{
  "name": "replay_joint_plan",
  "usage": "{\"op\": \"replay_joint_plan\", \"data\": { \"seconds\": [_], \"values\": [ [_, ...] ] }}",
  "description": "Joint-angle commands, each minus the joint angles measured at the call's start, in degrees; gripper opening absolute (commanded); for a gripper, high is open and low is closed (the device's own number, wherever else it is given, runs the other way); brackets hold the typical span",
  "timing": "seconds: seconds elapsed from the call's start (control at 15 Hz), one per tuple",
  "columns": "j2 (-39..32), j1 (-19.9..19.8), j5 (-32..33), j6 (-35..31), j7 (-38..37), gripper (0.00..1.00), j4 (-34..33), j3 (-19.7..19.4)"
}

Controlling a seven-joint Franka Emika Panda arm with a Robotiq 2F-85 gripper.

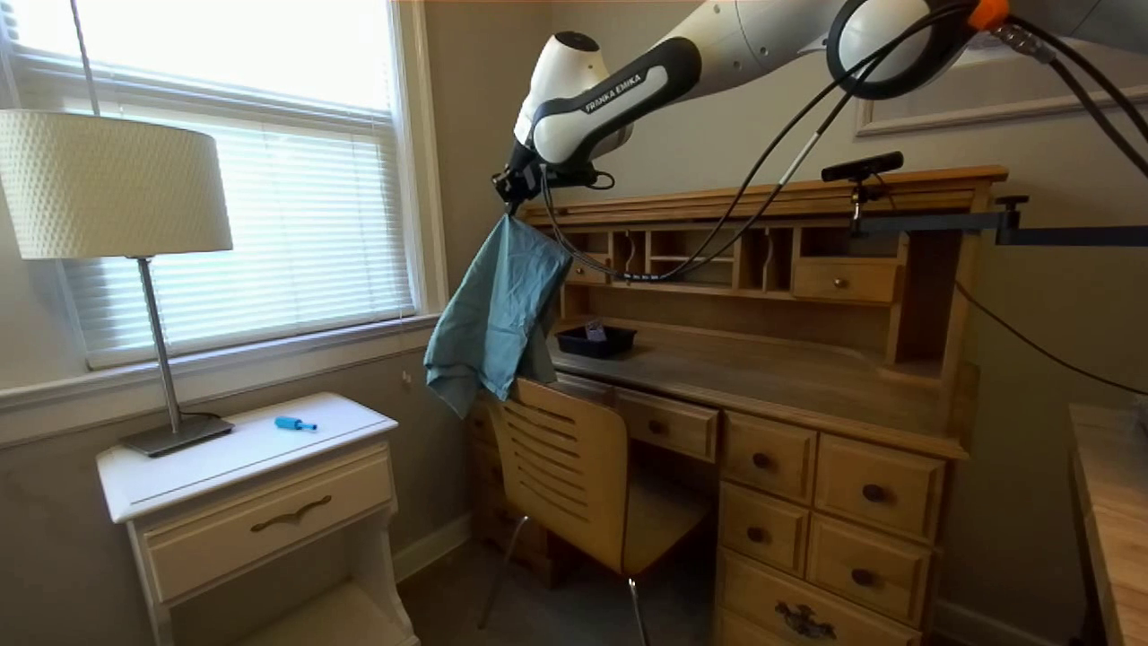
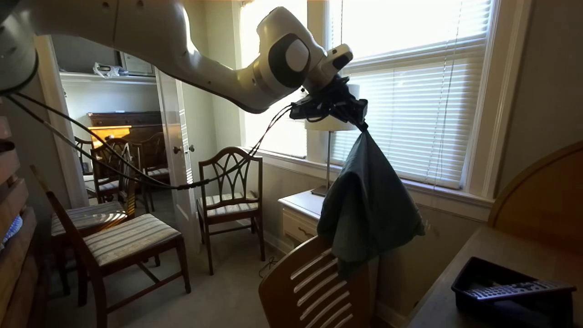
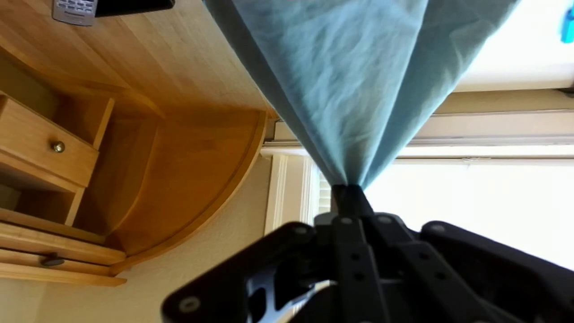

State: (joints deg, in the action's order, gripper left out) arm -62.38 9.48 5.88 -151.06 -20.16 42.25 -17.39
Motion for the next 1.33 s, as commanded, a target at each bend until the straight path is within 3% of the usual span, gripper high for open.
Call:
{"op": "replay_joint_plan", "data": {
  "seconds": [0.0,0.4,0.73,1.27],
  "values": [
    [-1.0,-0.6,3.3,0.6,-10.6,0.0,-3.1,-5.7],
    [-0.5,0.5,2.8,3.8,-27.4,0.0,-2.8,-21.9],
    [0.8,3.7,3.9,11.6,-37.5,0.0,-0.4,-34.0],
    [1.6,9.9,4.3,24.8,-37.1,0.0,5.0,-43.4]
  ]
}}
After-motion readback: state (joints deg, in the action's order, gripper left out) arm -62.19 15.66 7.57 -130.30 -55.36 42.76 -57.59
